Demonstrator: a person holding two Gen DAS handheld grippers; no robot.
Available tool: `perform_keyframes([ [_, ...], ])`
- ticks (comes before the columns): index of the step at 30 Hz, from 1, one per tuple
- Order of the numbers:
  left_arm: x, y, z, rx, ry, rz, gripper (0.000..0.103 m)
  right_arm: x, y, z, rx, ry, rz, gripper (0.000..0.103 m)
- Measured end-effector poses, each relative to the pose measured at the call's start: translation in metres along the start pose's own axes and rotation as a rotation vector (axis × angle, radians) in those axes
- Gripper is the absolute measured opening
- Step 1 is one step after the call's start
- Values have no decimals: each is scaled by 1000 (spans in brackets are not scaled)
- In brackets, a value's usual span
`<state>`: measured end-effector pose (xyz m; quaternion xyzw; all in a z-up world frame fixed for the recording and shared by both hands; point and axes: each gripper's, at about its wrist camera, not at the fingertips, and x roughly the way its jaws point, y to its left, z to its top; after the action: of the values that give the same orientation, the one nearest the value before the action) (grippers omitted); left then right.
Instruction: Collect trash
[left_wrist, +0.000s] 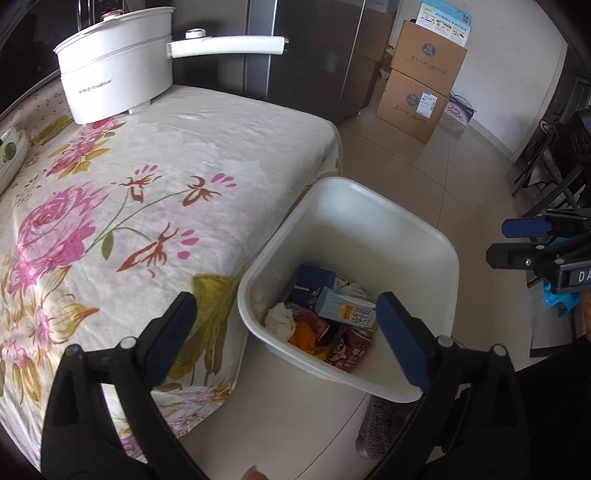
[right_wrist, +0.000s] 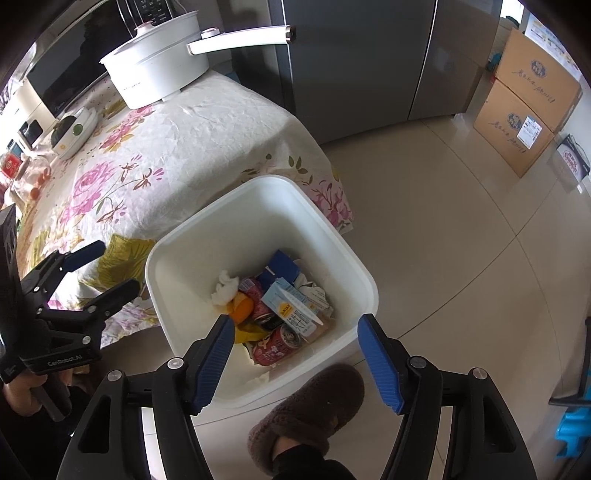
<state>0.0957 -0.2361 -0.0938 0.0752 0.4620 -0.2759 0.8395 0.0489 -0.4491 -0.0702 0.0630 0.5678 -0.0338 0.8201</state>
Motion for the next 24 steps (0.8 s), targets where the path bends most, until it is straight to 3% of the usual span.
perform_keyframes([
  [6,-31,14,-15,-21,-15,70,101,-1,9,0,-18,-15,-16,76],
  [11,-71,24,-31,-28,-51,163,102,-16,32,-6,-61,-78,2,91],
  [13,-89,31,-38,-56,-70,195,102,-30,47,-11,-84,-135,3,94],
  [14,-99,34,-42,-73,-80,221,102,-38,54,-13,-93,-167,4,103],
  [18,-139,52,-62,-179,-121,341,102,-68,87,-29,-135,-270,10,103],
  [24,-192,72,-94,-319,-227,448,102,-116,142,-59,-207,-480,17,103],
])
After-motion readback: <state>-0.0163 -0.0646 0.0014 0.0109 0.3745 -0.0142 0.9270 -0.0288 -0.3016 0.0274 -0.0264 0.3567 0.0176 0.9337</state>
